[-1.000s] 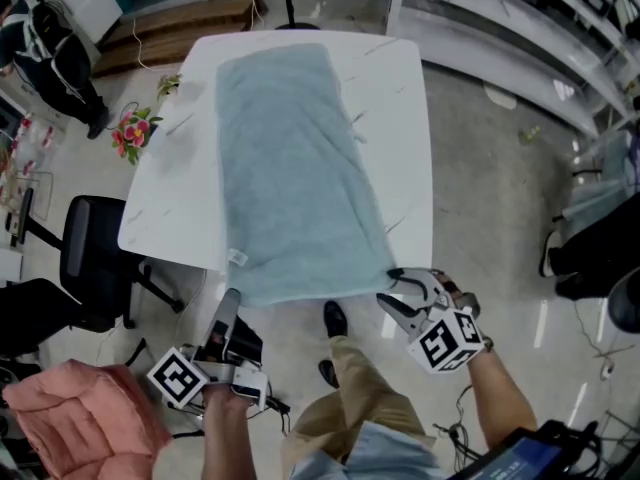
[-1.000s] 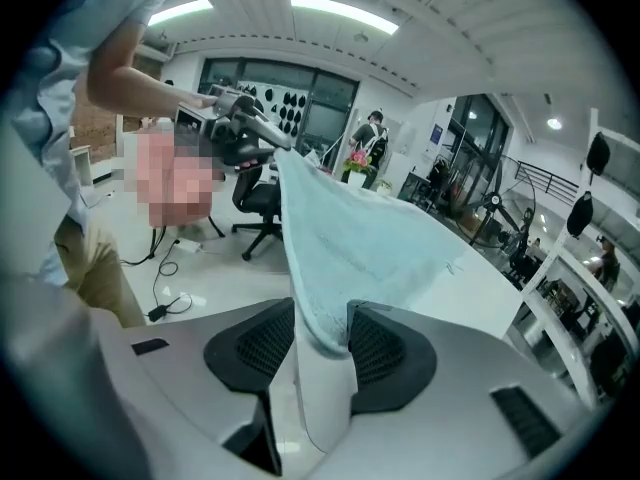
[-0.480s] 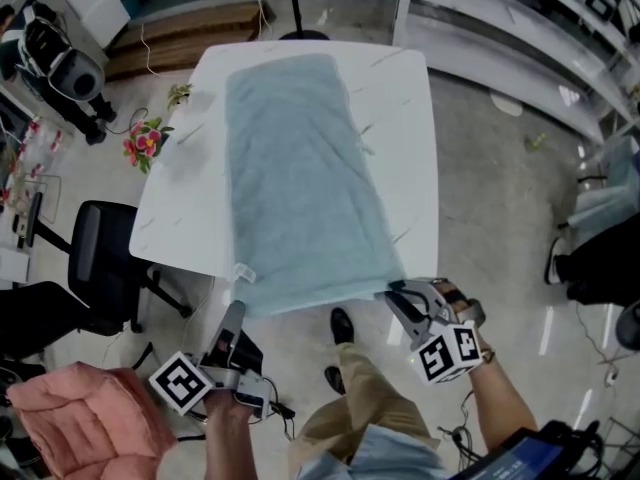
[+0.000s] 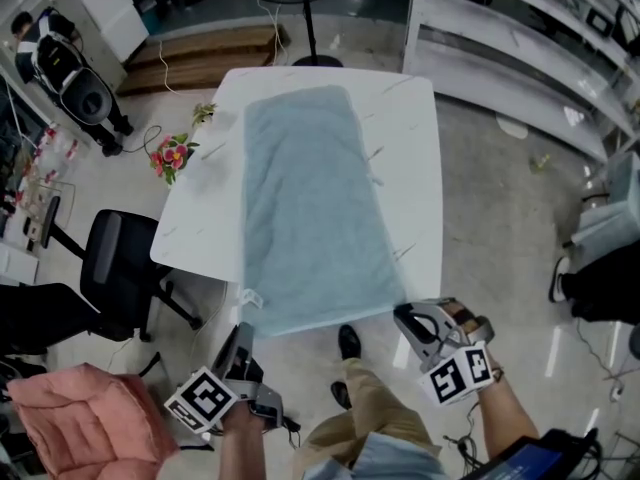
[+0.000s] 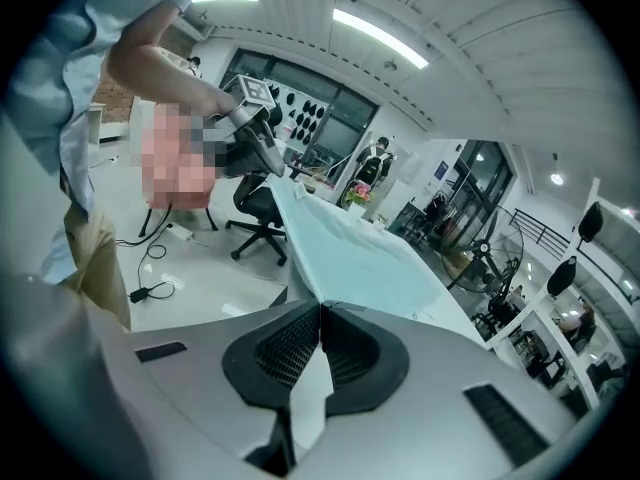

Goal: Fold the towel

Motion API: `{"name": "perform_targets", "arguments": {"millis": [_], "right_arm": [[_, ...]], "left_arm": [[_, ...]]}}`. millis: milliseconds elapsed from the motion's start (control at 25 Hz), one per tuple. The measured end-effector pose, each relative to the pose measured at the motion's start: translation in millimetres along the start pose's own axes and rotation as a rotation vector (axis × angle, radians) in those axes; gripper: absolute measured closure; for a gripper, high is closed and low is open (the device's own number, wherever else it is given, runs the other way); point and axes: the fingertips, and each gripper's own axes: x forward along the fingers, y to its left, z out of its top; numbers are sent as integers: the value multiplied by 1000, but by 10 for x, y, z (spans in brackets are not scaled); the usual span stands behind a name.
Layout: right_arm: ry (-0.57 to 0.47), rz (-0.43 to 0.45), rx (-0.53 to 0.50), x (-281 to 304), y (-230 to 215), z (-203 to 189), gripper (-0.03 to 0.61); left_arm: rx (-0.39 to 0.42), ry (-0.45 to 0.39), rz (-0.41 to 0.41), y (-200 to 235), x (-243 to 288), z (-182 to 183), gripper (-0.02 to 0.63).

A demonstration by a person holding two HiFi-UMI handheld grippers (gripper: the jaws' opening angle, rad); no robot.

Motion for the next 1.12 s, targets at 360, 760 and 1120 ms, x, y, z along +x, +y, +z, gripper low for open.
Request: {"name": "perform_targets", "arguments": {"millis": [360, 760, 1120], "right_arm": [[-83, -74, 31, -489, -128, 575, 561], [-180, -159, 56, -1047, -389, 1188, 563], [-295, -267, 76, -1283, -766, 1676, 565]], "left_arm": [[186, -127, -21, -369, -530, 278, 554], [380, -272, -64, -909, -1158, 654, 551], [472, -393, -122, -1317, -1397, 1102, 551]]}}
